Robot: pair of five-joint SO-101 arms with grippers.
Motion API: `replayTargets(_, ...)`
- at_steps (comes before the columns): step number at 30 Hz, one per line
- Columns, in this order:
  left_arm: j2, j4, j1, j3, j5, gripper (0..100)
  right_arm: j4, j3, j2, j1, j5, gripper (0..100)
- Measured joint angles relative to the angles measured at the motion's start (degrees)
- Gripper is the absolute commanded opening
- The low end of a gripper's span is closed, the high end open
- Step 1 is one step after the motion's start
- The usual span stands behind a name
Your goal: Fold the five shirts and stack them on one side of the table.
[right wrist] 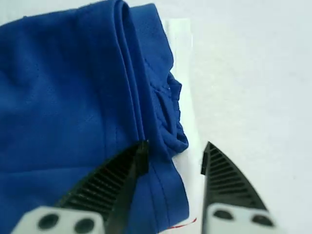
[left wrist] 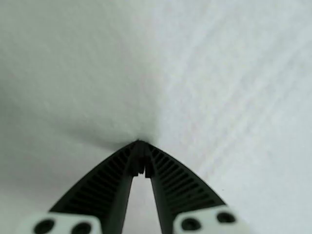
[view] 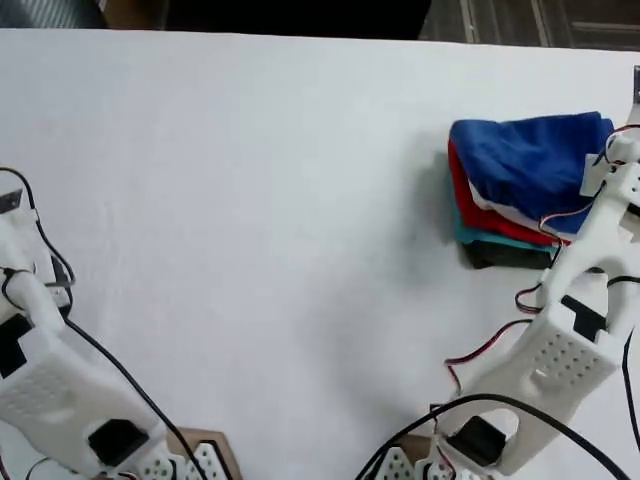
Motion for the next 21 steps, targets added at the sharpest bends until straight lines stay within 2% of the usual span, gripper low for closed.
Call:
replayTargets(1,0.0,0.0,0.0,0.0,0.0,3,0.0,0.0,0.09,0.0,0.0,1.5)
replayTargets(21,0.0,0.0,0.0,0.0,0.0,3,0.18,-9.23,0.18,5.1,-0.18,2.0)
